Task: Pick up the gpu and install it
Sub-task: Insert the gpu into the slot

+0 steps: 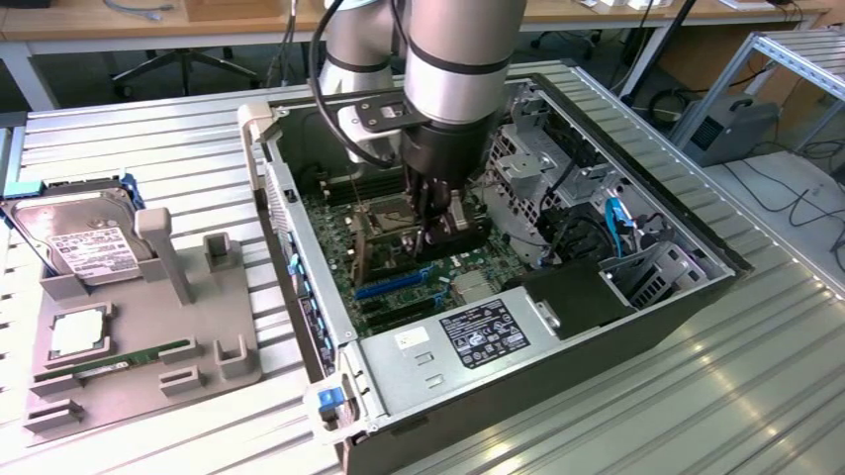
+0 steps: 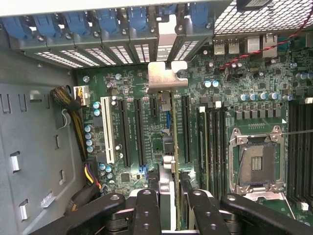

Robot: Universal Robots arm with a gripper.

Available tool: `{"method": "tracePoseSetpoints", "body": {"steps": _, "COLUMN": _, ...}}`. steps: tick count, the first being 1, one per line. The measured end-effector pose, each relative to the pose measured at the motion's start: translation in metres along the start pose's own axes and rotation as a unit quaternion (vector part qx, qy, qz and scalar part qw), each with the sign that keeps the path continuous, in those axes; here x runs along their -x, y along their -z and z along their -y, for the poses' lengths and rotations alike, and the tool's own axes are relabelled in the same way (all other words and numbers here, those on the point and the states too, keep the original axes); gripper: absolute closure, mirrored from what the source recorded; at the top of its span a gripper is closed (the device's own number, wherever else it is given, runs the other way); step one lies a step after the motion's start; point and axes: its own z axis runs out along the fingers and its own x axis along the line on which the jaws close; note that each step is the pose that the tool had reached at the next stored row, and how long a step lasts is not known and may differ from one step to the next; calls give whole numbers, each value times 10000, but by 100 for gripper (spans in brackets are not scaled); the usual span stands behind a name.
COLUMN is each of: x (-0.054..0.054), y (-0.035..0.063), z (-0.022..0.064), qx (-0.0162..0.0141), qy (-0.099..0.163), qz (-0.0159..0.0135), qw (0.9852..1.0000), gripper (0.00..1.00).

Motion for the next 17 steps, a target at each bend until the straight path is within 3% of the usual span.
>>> {"method": "tracePoseSetpoints", "body": {"steps": 9, "x": 38, "y": -48, "z": -37, "qx": -5, "qy": 3, "qz": -70, "qw": 10000, "gripper": 73}}
{"method": "tracePoseSetpoints", "body": {"steps": 17, "x": 34, "y": -75, "z": -113, "qx": -6, "qy": 4, "qz": -77, "qw": 10000, "gripper": 73}}
